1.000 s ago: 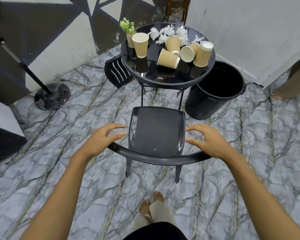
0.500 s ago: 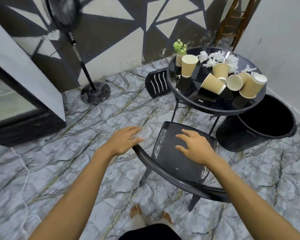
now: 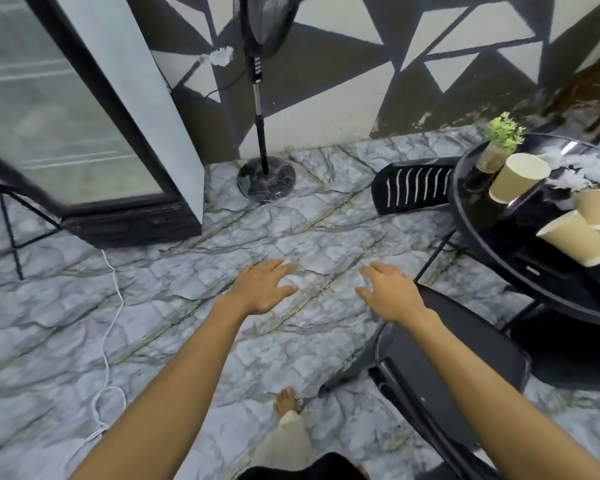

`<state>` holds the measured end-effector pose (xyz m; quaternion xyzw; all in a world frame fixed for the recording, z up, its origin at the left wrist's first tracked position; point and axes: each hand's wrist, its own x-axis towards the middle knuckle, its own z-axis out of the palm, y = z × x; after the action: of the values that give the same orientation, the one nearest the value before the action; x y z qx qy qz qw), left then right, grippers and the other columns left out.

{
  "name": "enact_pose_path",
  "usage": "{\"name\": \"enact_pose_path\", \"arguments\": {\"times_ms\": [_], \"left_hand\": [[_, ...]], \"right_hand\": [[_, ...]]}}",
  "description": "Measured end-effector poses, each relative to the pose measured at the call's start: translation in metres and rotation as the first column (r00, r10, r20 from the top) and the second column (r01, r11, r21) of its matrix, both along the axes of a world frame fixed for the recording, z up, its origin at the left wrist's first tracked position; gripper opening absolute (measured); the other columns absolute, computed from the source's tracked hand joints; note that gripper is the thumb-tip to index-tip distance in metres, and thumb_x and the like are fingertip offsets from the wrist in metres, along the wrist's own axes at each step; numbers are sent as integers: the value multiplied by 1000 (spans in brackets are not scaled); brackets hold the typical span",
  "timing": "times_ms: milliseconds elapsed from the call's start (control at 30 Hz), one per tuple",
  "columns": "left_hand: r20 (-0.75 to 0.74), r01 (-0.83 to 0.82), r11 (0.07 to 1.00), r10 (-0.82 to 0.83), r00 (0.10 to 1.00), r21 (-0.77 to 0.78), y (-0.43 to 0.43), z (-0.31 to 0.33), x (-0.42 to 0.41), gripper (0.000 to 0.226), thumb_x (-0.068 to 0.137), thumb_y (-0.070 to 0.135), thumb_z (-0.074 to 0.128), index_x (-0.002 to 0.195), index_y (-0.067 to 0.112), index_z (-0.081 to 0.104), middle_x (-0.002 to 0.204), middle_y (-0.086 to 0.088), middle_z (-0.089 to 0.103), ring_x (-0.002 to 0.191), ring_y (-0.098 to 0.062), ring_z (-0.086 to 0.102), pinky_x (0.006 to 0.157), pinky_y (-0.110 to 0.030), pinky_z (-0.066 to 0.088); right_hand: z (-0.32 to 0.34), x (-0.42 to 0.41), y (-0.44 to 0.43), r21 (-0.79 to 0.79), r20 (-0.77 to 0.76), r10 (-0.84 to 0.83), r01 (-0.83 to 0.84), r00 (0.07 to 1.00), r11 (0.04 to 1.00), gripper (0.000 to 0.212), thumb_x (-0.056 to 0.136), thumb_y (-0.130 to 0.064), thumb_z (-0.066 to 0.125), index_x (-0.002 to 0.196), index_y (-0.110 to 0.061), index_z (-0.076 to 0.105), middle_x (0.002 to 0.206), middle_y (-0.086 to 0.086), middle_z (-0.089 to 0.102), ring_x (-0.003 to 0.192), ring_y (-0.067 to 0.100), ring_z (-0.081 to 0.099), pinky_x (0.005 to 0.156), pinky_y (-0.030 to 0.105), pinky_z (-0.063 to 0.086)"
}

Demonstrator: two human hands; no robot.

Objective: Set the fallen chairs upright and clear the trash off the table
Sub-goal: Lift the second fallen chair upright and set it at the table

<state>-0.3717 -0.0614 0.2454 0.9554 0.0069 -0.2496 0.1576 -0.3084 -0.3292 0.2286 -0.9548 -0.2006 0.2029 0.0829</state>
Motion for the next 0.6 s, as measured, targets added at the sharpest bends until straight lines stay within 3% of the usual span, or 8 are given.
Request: {"name": "enact_pose_path", "arguments": {"times_ms": [467, 600], "left_hand": [[-124, 38, 994, -24, 992, 107, 99, -34, 89, 65, 99, 59, 31, 156, 33, 17, 166, 4, 10, 151, -23, 14, 121, -46, 11], [-173, 58, 994, -41, 984, 96, 110, -46, 125, 63, 99, 59, 30, 156, 33, 18, 166, 3, 12, 152, -22, 14, 121, -46, 10]], "right_hand": [[-31, 80, 95, -22, -221, -83, 81, 972, 997, 53, 100, -46, 43, 147, -21, 40, 155, 5, 36, 139, 30, 38, 108, 49, 39], [-46, 111, 101, 9, -294, -106, 113, 950, 994, 54, 99, -50, 42, 147, -24, 40, 158, 2, 33, 142, 28, 35, 111, 50, 34]]}}
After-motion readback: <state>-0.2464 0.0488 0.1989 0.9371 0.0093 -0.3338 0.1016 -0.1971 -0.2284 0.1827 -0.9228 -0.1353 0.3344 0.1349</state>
